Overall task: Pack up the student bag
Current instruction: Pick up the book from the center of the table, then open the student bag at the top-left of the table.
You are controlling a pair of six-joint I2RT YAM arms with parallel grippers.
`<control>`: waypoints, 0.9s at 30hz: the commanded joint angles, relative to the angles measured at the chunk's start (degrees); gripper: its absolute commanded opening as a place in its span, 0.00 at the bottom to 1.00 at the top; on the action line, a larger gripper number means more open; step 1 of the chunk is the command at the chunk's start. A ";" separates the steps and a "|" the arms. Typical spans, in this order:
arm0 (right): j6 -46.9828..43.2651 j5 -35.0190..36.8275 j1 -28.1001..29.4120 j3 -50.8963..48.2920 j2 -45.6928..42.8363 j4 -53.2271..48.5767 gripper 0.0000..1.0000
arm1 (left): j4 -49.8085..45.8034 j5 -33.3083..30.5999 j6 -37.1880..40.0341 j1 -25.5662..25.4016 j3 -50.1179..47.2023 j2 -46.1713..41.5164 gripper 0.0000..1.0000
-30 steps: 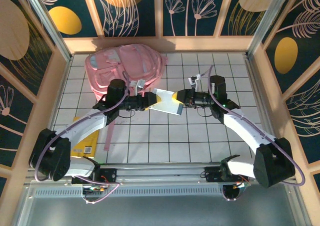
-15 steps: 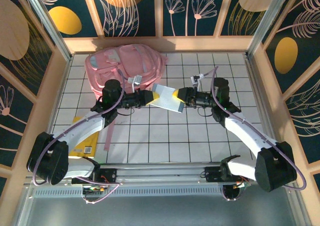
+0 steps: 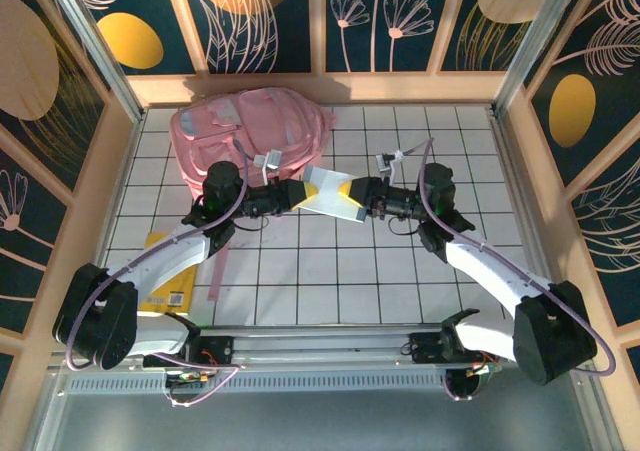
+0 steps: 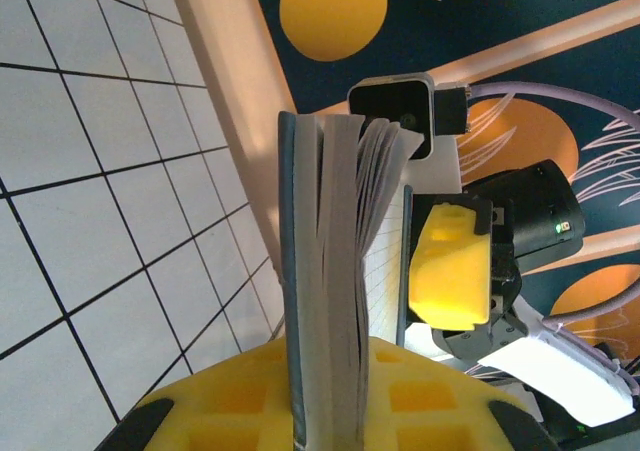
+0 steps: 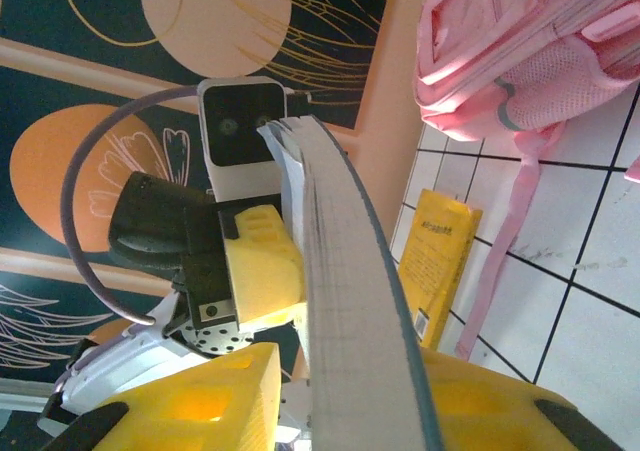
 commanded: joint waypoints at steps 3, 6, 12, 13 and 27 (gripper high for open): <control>-0.39 1.04 1.39 1.40 0.48 3.92 0.16 | 1.72 -0.96 1.25 -0.01 1.26 0.19 0.00; -1.95 3.12 1.05 1.73 -0.40 1.64 0.00 | -0.11 -0.94 2.65 0.09 1.85 0.98 0.13; -5.92 9.65 -4.40 1.78 -4.71 -9.55 0.00 | -18.10 -5.68 12.45 5.31 9.50 3.12 0.58; -8.08 12.18 -5.35 2.22 -5.85 -14.02 0.00 | -22.58 -7.75 13.96 7.02 12.18 4.39 0.60; -21.41 24.58 -7.42 4.05 -7.60 -32.01 0.00 | -55.48 -32.11 27.69 13.91 64.72 42.65 0.58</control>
